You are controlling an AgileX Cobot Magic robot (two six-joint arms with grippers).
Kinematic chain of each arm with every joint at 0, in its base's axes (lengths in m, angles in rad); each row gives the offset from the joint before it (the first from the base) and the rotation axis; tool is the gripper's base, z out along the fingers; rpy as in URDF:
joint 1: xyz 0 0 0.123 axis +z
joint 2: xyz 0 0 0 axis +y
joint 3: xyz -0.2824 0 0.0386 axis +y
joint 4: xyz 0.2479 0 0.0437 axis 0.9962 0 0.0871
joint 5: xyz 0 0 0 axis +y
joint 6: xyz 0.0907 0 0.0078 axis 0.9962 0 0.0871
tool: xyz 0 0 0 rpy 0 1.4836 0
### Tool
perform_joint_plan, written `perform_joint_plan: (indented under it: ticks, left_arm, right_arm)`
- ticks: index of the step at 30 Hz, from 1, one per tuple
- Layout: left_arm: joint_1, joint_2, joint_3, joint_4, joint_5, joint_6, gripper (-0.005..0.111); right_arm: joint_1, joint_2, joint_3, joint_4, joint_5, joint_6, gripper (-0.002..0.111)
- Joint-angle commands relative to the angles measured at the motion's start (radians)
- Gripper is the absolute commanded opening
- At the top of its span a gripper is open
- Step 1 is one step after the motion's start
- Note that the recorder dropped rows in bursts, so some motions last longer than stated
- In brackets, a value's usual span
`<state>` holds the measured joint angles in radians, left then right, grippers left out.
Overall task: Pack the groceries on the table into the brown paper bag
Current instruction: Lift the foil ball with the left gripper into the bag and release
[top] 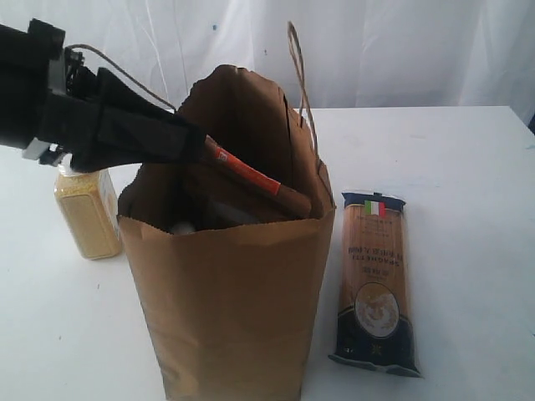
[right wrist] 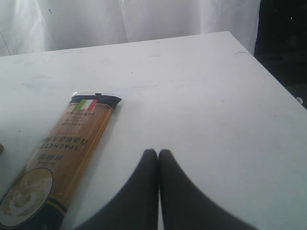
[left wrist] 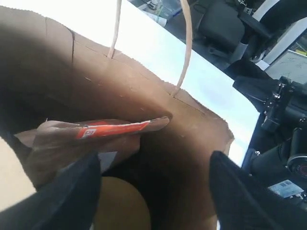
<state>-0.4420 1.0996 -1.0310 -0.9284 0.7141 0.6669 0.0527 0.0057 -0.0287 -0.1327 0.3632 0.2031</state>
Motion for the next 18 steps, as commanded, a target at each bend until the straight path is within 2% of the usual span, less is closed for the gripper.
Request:
perform_joint_plan:
  ticks: [1, 6, 15, 18]
  left_arm:
    - [-0.003, -0.005, -0.006, -0.074, 0.017, 0.004, 0.066]
    - [-0.003, -0.005, -0.006, -0.194, 0.065, 0.039, 0.064]
    - [-0.003, -0.014, -0.006, -0.535, 0.299, 0.152, 0.056]
    - [-0.003, -0.047, -0.006, -0.691, 0.337, 0.265, 0.056]
  right_arm:
    - [-0.004, -0.006, 0.002, 0.001, -0.006, 0.01, 0.0]
    - [-0.004, -0.006, 0.002, 0.001, -0.006, 0.01, 0.0]
    - [-0.004, -0.006, 0.002, 0.001, -0.006, 0.01, 0.0]
    - [-0.004, -0.006, 0.002, 0.001, -0.006, 0.01, 0.0]
